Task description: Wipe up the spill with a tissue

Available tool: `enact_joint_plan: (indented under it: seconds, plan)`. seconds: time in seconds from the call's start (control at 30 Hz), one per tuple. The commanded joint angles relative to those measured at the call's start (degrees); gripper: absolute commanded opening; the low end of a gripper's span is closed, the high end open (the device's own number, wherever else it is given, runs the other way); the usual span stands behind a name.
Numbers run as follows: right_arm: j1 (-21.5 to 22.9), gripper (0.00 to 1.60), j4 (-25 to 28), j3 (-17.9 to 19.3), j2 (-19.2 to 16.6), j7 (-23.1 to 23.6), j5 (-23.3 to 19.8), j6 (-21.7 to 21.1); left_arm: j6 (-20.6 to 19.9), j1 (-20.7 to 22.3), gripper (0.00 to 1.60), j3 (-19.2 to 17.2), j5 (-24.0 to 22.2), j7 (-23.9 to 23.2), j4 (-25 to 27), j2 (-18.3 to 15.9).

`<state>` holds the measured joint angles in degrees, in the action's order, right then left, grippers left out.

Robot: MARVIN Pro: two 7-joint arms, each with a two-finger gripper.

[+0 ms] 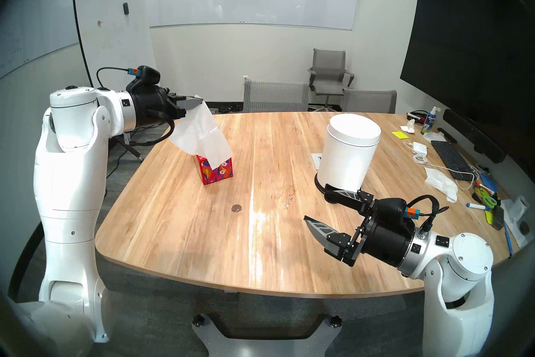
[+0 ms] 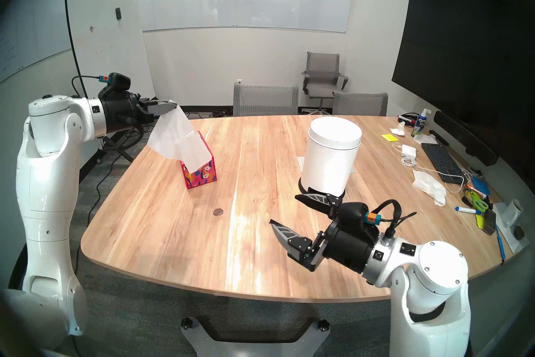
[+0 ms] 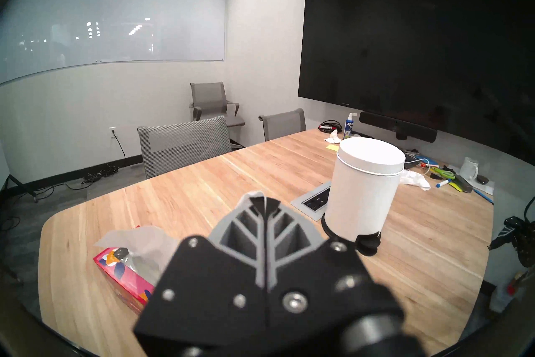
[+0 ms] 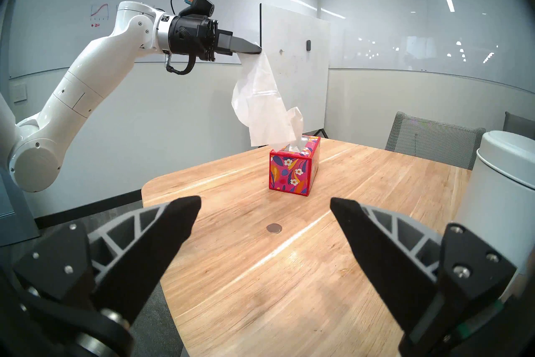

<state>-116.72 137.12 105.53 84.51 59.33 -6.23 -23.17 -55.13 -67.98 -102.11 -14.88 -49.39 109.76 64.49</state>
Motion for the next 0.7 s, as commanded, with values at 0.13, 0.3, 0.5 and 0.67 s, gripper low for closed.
enact_joint_plan:
  seconds: [0.13,0.3,0.5,0.67]
  plan:
    - [0.1,1.60,0.9,0.1,0.0,0.1,-0.1,0.0,0.1,-7.9,0.00,0.4,-0.4,-0.4,4.6,-1.0]
    - [0.1,1.60,0.9,0.1,0.0,0.1,-0.1,0.0,0.1,-10.2,0.00,1.1,0.3,0.2,5.0,-1.0]
    - [0.1,1.60,0.9,0.1,0.0,0.1,-0.1,0.0,0.1,-14.1,0.00,2.0,1.0,0.9,6.6,-0.7]
    - [0.1,1.60,1.0,0.1,0.0,0.1,-0.1,0.0,0.4,-14.8,0.00,2.6,1.8,1.4,6.8,0.0]
